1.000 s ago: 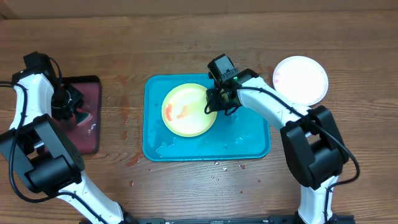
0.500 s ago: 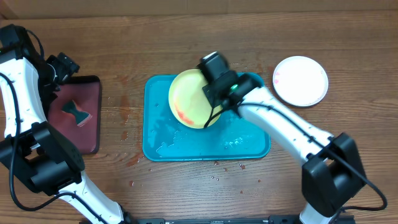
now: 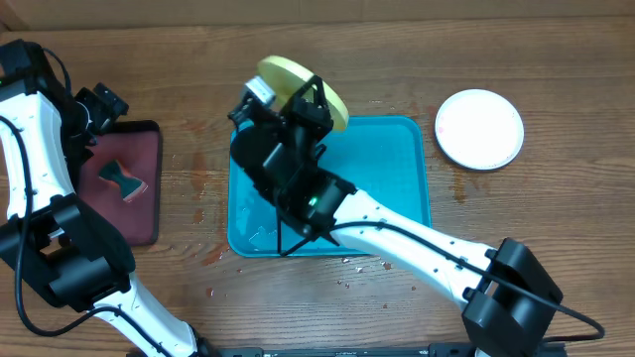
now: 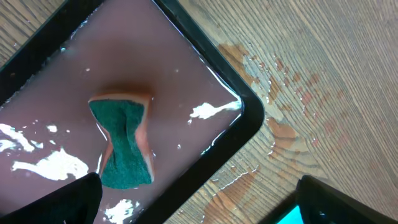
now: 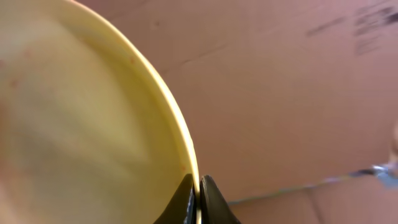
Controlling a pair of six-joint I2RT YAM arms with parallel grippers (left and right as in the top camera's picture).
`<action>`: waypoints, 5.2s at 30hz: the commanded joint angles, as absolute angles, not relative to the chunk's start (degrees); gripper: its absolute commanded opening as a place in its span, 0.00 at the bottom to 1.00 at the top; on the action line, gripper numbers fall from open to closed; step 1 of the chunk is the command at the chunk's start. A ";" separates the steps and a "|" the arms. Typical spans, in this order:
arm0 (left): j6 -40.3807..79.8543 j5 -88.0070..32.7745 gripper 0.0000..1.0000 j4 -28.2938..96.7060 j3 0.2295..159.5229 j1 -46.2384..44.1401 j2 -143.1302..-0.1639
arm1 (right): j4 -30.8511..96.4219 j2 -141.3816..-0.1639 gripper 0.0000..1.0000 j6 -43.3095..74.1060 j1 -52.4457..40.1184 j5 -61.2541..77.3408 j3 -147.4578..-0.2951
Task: Clean dirty plates on tray and stack at the side
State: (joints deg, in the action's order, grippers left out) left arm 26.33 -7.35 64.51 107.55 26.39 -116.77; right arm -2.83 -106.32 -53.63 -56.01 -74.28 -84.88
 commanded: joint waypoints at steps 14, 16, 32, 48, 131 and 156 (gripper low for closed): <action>25.71 -7.94 1.00 64.49 107.98 26.70 -116.36 | 31.33 -95.44 0.04 -5.61 -38.17 -38.76 -85.27; 25.69 -7.94 1.00 64.49 107.98 26.70 -116.36 | 33.01 -93.43 0.04 -1.34 -31.27 -27.22 -85.27; 25.69 -7.94 1.00 64.49 107.98 26.70 -116.36 | 46.63 -111.37 0.04 7.53 21.96 16.80 -85.12; 25.69 -7.94 1.00 64.49 107.98 26.70 -116.36 | 67.35 -94.30 1.00 -14.61 19.00 32.73 -83.79; 25.69 -7.94 1.00 64.49 107.98 26.70 -116.36 | 4.84 -0.16 1.00 7.49 -0.80 0.47 -0.45; 18.37 -7.09 1.00 68.27 100.73 24.95 -106.67 | 4.84 -0.16 1.00 7.49 -0.80 0.47 -0.45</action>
